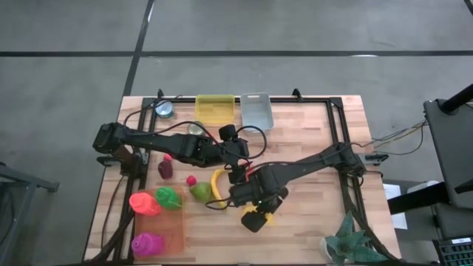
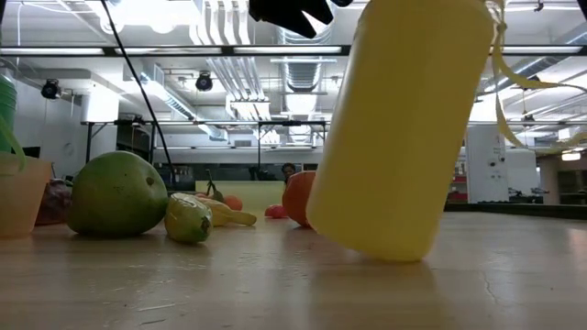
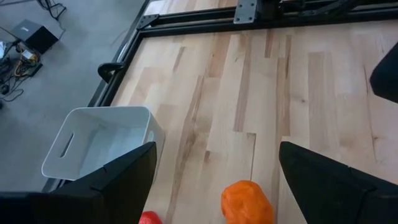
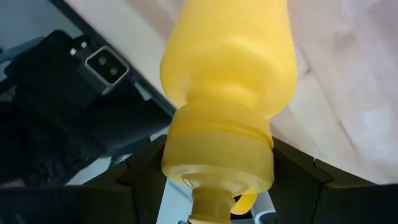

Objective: Pick & Place Food Item
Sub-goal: Put the yellow tumbler into the orange bin

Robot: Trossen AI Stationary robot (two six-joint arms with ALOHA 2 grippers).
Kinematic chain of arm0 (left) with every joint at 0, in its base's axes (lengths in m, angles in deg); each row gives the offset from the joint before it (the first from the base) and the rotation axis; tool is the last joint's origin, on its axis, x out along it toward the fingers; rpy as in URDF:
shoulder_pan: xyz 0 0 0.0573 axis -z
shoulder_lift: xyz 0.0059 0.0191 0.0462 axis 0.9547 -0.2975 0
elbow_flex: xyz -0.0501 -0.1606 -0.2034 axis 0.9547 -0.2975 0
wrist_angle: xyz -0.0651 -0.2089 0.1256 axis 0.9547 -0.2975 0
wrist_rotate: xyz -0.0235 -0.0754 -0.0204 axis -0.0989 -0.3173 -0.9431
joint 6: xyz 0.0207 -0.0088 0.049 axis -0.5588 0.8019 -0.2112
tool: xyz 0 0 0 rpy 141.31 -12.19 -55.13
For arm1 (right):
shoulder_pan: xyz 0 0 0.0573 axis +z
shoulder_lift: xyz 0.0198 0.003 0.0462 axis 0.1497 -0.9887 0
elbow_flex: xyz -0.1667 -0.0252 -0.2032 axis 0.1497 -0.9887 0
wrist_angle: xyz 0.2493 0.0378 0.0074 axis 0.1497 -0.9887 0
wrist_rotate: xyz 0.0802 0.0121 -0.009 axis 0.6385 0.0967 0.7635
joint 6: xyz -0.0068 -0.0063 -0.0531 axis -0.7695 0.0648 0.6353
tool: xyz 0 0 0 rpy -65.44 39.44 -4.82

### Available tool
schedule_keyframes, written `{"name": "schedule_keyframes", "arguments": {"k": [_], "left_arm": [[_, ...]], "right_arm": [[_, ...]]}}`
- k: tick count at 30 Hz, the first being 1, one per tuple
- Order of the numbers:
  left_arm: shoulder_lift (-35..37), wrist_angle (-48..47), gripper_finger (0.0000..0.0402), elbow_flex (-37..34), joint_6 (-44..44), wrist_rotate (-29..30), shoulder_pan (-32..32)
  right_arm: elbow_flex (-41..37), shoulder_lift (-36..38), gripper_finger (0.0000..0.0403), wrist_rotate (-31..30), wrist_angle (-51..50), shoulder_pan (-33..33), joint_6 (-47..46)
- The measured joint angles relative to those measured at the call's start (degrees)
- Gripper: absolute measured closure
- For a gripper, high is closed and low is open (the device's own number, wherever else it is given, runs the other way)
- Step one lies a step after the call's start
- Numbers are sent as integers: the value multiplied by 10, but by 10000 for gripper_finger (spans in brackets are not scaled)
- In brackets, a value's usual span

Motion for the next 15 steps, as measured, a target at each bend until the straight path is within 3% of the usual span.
{"name": "schedule_keyframes", "arguments": {"k": [15], "left_arm": [[0,0,59,0,0,0,0]], "right_arm": [[-13,1,179,3,19,0,-1]]}}
